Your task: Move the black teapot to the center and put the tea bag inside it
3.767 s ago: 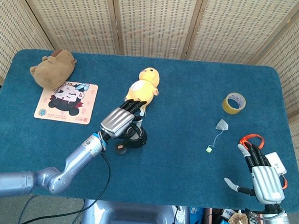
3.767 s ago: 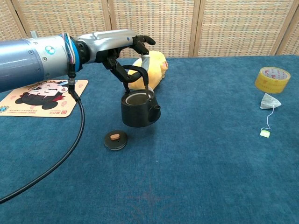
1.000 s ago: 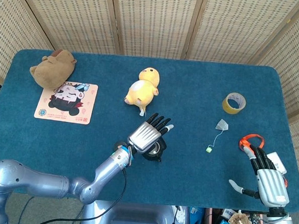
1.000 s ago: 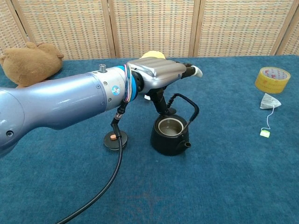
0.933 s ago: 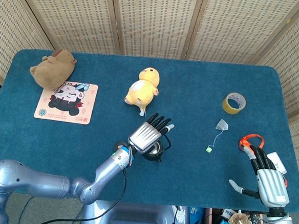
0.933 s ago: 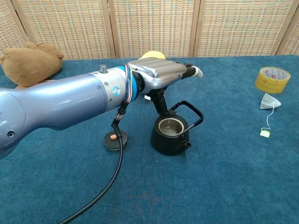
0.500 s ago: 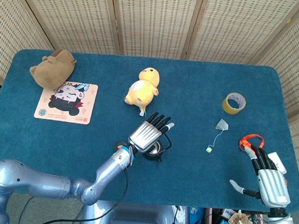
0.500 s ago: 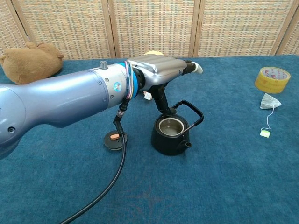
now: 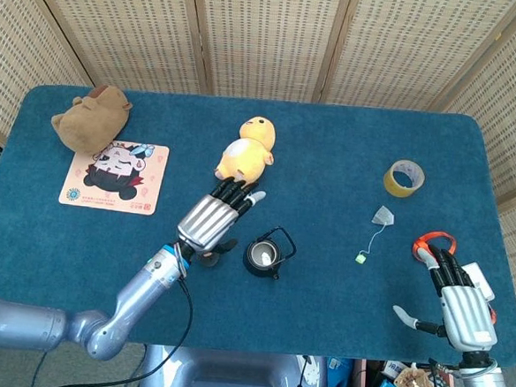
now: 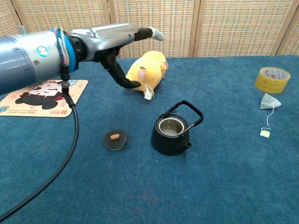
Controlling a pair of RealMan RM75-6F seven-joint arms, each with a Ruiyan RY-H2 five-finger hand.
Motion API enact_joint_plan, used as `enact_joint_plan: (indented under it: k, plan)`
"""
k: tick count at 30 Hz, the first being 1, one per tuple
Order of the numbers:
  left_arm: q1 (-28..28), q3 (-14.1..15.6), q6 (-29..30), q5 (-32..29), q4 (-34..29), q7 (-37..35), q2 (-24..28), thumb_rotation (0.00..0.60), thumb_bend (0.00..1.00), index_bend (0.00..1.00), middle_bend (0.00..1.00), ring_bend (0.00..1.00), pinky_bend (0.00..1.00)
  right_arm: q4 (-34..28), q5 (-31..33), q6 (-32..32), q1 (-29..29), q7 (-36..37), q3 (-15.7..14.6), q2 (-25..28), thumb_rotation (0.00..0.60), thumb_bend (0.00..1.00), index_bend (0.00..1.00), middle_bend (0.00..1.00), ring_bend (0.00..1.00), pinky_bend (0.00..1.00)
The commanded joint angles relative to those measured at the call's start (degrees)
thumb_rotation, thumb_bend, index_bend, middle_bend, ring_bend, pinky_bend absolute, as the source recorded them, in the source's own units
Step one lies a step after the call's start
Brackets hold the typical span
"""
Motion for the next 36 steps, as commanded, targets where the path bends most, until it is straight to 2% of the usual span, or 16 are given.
enact_joint_plan:
  k: [1, 7, 8, 15, 20, 26, 36]
  plan:
    - [3.1, 1.4, 1.9, 2.2, -3.2, -2.7, 4.5, 0.6, 0.31, 0.0, 0.0, 0.0, 0.0, 0.0, 0.0, 0.0, 0.1, 0.0, 0.1, 0.0, 0.273, 0.35, 0.07, 0.13, 0.01, 0.24]
    - [8.5, 3.7, 4.0, 5.8, -7.6, -7.1, 12.8, 0.6, 0.31, 0.0, 0.0, 0.0, 0.0, -0.1, 0.1, -0.2, 0.4, -0.3, 0.3, 0.0, 0.282, 0.35, 0.07, 0.13, 0.01, 0.24]
    - [10.5, 4.7, 5.4, 6.9, -8.8, -8.3, 15.6, 0.6, 0.31, 0.0, 0.0, 0.0, 0.0, -0.2, 0.3, -0.3, 0.5, -0.4, 0.4, 0.0, 0.287, 0.35, 0.07, 0.13, 0.01, 0.24]
    - [18.6, 9.7, 9.7, 16.0, -11.6, -14.9, 23.7, 0.6, 0.31, 0.0, 0.0, 0.0, 0.0, -0.1, 1.0, -1.0, 1.2, -0.9, 1.0, -0.5, 0.299, 0.35, 0.07, 0.14, 0.01, 0.24]
    - [24.8, 13.1, 14.5, 23.0, -11.0, -19.0, 26.1, 0.6, 0.31, 0.0, 0.0, 0.0, 0.0, 0.3, 1.4, -1.7, 1.9, -1.2, 1.4, -0.8, 0.312, 0.35, 0.07, 0.14, 0.01, 0.24]
    - [31.6, 16.4, 20.0, 28.5, -8.6, -21.7, 26.9, 0.6, 0.32, 0.0, 0.0, 0.0, 0.0, 0.7, 1.7, -2.1, 2.4, -1.2, 1.6, -1.2, 0.321, 0.35, 0.07, 0.14, 0.01, 0.24]
    - [40.8, 19.0, 25.5, 31.2, -4.9, -24.9, 26.0, 0.6, 0.32, 0.0, 0.0, 0.0, 0.0, 1.3, 2.4, -2.5, 2.7, -1.2, 1.7, -1.4, 0.332, 0.35, 0.07, 0.14, 0.01, 0.24]
